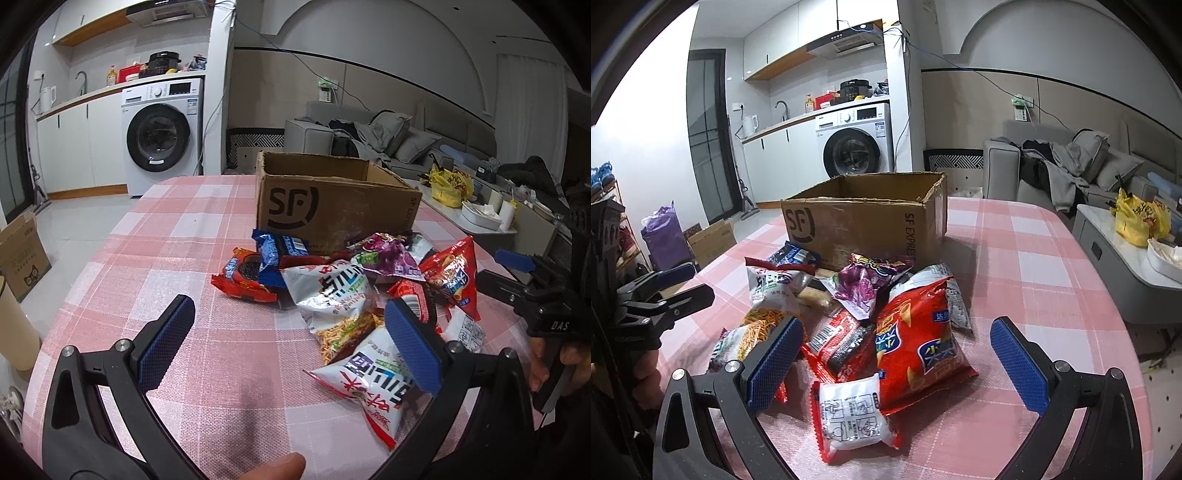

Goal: Organize snacks

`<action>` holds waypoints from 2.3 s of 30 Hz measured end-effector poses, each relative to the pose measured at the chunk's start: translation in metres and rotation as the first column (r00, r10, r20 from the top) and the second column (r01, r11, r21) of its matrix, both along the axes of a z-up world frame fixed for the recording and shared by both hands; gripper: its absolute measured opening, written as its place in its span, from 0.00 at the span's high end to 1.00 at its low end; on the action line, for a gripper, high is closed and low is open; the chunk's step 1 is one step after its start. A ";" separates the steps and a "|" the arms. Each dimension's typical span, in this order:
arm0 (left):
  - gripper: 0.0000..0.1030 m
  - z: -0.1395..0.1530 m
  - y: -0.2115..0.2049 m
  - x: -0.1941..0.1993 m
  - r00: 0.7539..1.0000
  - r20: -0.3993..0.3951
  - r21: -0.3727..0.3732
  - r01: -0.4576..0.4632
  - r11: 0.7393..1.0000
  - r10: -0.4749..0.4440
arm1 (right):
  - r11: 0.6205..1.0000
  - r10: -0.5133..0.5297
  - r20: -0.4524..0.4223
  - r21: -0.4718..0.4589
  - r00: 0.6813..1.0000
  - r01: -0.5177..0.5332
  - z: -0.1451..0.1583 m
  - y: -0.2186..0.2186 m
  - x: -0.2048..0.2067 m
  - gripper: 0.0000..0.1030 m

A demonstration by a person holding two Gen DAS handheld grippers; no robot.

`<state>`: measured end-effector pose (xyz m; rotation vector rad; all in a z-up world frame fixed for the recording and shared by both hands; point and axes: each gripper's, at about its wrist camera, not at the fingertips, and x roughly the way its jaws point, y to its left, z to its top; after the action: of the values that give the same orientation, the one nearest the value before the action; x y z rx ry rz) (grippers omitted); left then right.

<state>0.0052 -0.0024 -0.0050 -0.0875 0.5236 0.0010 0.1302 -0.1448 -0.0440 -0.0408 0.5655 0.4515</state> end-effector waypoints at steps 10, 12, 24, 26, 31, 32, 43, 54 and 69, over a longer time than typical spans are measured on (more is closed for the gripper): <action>0.01 0.005 -0.024 -0.006 0.995 -0.028 0.031 0.092 0.995 -0.092 | 1.000 -0.023 -0.044 0.001 0.999 0.023 0.001 -0.009 0.008 0.00; 0.01 0.003 -0.027 -0.005 0.992 -0.053 0.034 0.118 0.992 -0.117 | 1.000 -0.020 -0.072 -0.003 0.997 0.019 0.000 -0.011 0.012 0.00; 0.01 -0.018 -0.042 0.012 0.955 -0.184 0.010 0.238 0.971 -0.232 | 1.000 0.015 -0.197 0.001 0.980 -0.015 -0.018 -0.010 0.037 0.01; 0.01 -0.020 -0.045 0.015 0.946 -0.205 0.012 0.258 0.966 -0.250 | 1.000 0.018 -0.214 -0.004 0.977 -0.019 -0.021 -0.010 0.042 0.04; 0.01 -0.025 -0.053 0.025 0.930 -0.241 0.016 0.288 0.957 -0.276 | 0.999 0.030 -0.265 -0.024 0.964 -0.037 -0.031 -0.005 0.057 0.19; 0.01 -0.027 -0.054 0.027 0.926 -0.250 0.017 0.298 0.955 -0.284 | 0.999 0.032 -0.273 -0.024 0.961 -0.040 -0.033 -0.004 0.060 0.19; 0.38 -0.044 -0.065 0.054 0.871 -0.349 -0.022 0.361 0.932 -0.345 | 0.999 0.049 -0.307 -0.007 0.950 -0.054 -0.043 -0.004 0.075 0.37; 0.53 -0.036 -0.059 0.047 0.880 -0.269 -0.092 0.381 0.920 -0.391 | 0.998 0.061 -0.253 0.031 0.965 -0.055 -0.032 -0.012 0.061 0.55; 0.58 -0.003 -0.030 0.030 0.909 -0.157 -0.138 0.366 0.920 -0.386 | 0.995 0.069 -0.166 0.080 0.984 -0.056 0.003 -0.017 0.039 0.55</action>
<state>0.0353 -0.0326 -0.0080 -0.0889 0.7177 -0.4018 0.1694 -0.1620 -0.0412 0.0520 0.7147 0.5403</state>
